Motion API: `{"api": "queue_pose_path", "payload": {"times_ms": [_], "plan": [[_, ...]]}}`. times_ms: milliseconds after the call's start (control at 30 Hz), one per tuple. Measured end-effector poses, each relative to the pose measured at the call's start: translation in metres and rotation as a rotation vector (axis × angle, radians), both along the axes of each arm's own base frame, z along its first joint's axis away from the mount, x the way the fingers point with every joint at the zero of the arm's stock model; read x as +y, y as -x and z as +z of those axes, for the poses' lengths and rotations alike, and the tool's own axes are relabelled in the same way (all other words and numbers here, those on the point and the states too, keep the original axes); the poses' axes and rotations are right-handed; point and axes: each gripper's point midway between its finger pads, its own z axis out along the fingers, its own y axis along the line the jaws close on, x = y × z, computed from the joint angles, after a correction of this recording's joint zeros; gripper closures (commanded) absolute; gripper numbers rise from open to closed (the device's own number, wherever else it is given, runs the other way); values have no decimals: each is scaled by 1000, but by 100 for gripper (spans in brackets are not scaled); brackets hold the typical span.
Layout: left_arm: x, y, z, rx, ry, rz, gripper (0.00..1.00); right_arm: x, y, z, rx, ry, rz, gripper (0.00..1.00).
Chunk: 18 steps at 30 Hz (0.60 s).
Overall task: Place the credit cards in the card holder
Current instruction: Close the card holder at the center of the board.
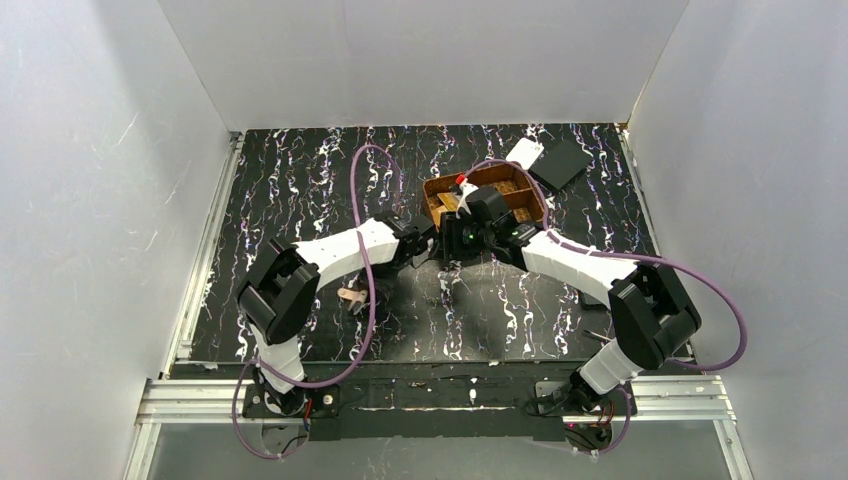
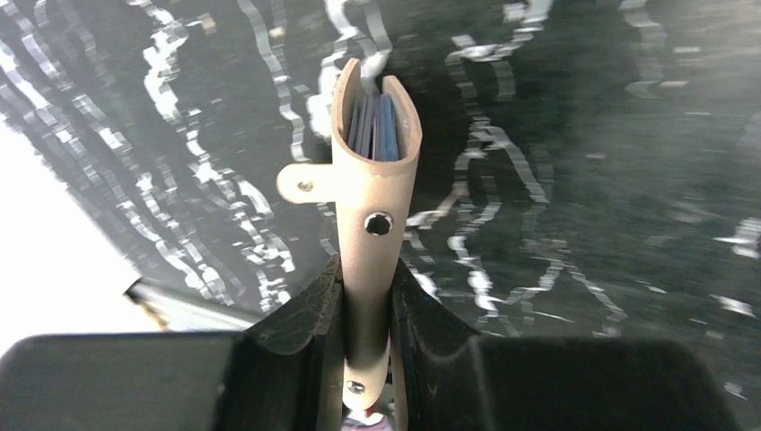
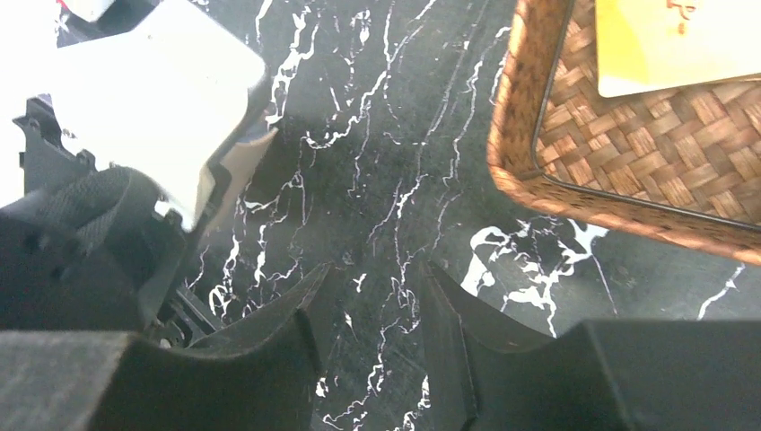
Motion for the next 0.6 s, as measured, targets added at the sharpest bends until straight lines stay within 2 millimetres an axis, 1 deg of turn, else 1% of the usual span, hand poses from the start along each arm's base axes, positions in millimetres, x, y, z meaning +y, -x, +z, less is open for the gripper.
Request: {"api": "queue_pose_path", "payload": {"times_ms": [67, 133, 233, 300, 333, 367, 433, 500, 533, 600], "plan": [[-18, 2, -5, 2, 69, -3, 92, -3, 0, -1, 4, 4, -6, 52], [-29, 6, -8, 15, 112, -6, 92, -5, 0, -1, 9, 7, -11, 52], [-36, 10, -11, 23, 161, 5, 92, -7, -1, -2, 12, 10, -16, 52], [-38, 12, -12, 25, 196, 20, 89, -7, -1, -2, 13, 9, -14, 52], [-38, 12, -13, 27, 213, 30, 85, -7, -1, -2, 15, 9, -12, 52], [-38, 12, -13, 28, 224, 38, 77, -7, 0, -2, 16, 8, -11, 52], [-39, 13, -14, 32, 237, 46, 65, -7, 1, -2, 20, 6, -6, 51], [-46, 15, -17, 48, 276, 52, 54, -6, 2, -2, 23, 4, -1, 51], [-51, 17, -19, 59, 298, 56, 49, -6, 2, -2, 24, 3, -1, 51], [-60, 20, -21, 79, 342, 55, 43, -6, 2, -2, 24, 3, 0, 51]]}}
